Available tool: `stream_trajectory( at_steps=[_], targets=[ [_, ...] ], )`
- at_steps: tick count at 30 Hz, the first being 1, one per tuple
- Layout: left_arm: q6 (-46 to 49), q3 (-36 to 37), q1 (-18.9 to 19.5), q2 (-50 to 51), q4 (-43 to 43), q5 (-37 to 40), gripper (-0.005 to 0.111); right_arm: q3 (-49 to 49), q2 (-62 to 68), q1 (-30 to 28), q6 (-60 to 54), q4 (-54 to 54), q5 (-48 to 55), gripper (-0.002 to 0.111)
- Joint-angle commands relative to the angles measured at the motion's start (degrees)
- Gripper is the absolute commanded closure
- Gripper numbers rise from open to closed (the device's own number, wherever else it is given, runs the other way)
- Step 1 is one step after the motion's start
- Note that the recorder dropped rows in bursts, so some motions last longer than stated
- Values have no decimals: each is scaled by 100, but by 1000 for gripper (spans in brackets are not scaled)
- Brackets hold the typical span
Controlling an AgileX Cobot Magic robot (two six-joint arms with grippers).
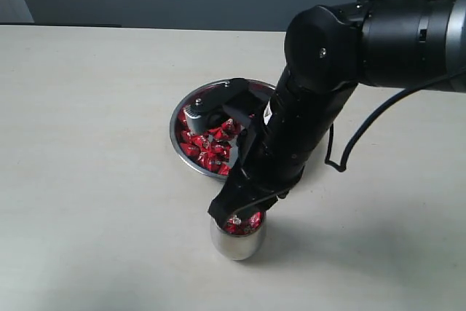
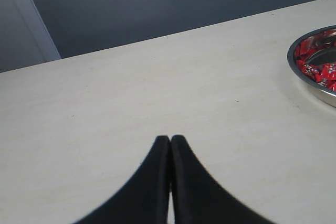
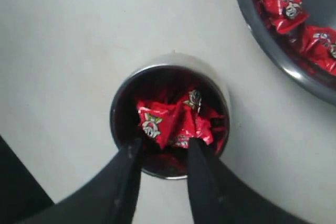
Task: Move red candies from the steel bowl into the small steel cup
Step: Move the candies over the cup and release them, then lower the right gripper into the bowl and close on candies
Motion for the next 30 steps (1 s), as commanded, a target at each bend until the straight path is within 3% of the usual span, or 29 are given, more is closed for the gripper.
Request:
stream_trajectory(
  at_steps=[1, 4, 9, 12, 19, 30],
  targets=[
    [-31, -6, -2, -25, 1, -39, 106, 16, -63, 9, -163, 69, -44, 73],
    [-31, -6, -2, -25, 1, -39, 106, 16, -75, -5, 59, -310, -747, 73],
    [-31, -6, -2, -25, 1, -39, 106, 16, -75, -5, 1478, -1672, -2306, 73],
    [-31, -6, -2, -25, 1, -39, 106, 16, -37, -188, 1851, -1817, -2927, 73],
    [-31, -6, -2, -25, 1, -39, 106, -400, 655, -739, 1850, -1623, -3170, 73],
    [-31, -6, -2, -25, 1, -39, 106, -1505, 2036, -740, 1837, -1594, -2836, 69]
  ],
)
